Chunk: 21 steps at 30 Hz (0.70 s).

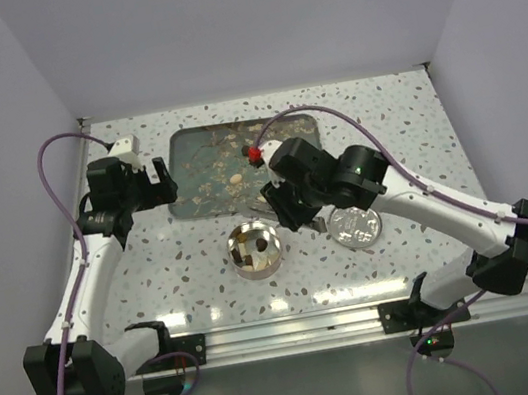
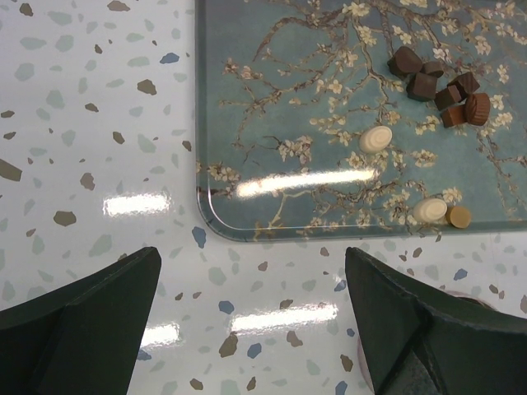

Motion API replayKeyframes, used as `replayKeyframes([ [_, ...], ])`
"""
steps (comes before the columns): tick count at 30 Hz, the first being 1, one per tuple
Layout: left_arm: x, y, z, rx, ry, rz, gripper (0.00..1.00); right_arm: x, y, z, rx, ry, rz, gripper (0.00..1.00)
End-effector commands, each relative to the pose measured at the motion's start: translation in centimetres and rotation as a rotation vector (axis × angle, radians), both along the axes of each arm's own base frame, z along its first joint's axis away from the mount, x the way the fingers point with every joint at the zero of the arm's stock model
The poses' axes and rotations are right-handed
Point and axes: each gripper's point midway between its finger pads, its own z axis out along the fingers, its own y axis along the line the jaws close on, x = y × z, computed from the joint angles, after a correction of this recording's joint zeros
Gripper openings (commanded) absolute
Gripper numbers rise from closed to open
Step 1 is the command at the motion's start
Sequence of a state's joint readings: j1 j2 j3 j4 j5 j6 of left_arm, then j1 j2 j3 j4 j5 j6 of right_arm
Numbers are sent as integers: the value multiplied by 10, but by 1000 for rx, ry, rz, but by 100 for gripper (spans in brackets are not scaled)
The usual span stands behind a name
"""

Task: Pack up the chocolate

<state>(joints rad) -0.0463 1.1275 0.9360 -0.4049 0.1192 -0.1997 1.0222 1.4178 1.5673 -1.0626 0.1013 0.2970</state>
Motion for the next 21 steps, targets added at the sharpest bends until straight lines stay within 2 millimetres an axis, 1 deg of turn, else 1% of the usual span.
replayKeyframes([
  [1,9,2,14,-8,-54,11,100,51,-17,23,36,-99,-116,38],
  [3,9,2,15,-6,-55,14,100,70,-25,27,30,-135,-135,38],
  [4,9,3,15,-6,-57,17,100,84,-31,22,8,-138,-164,38],
  [6,8,3,14,-3,-51,16,100,101,-34,20,-6,-161,-170,39],
  [7,8,3,14,-2,-51,15,100,113,-37,14,-24,-161,-188,39],
  [9,7,3,13,-1,-49,14,100,129,-41,8,-50,-181,-203,39],
  [10,7,3,13,0,-47,14,100,139,-47,3,-68,-183,-226,40],
  [11,8,4,15,3,-52,15,100,147,-49,-7,-94,-175,-236,40],
  [12,6,3,14,3,-51,14,100,153,-50,-11,-101,-177,-244,40],
  [13,7,4,15,4,-54,16,100,161,-56,-14,-107,-171,-269,40],
  [14,6,5,15,6,-54,19,100,166,-57,-21,-119,-160,-277,40],
  [16,5,5,15,8,-52,21,100,174,-59,-25,-118,-168,-292,40],
  [17,4,5,14,10,-54,22,100,177,-57,-31,-123,-160,-289,40],
  [21,2,7,11,19,-46,22,100,184,-54,-41,-137,-157,-293,40],
])
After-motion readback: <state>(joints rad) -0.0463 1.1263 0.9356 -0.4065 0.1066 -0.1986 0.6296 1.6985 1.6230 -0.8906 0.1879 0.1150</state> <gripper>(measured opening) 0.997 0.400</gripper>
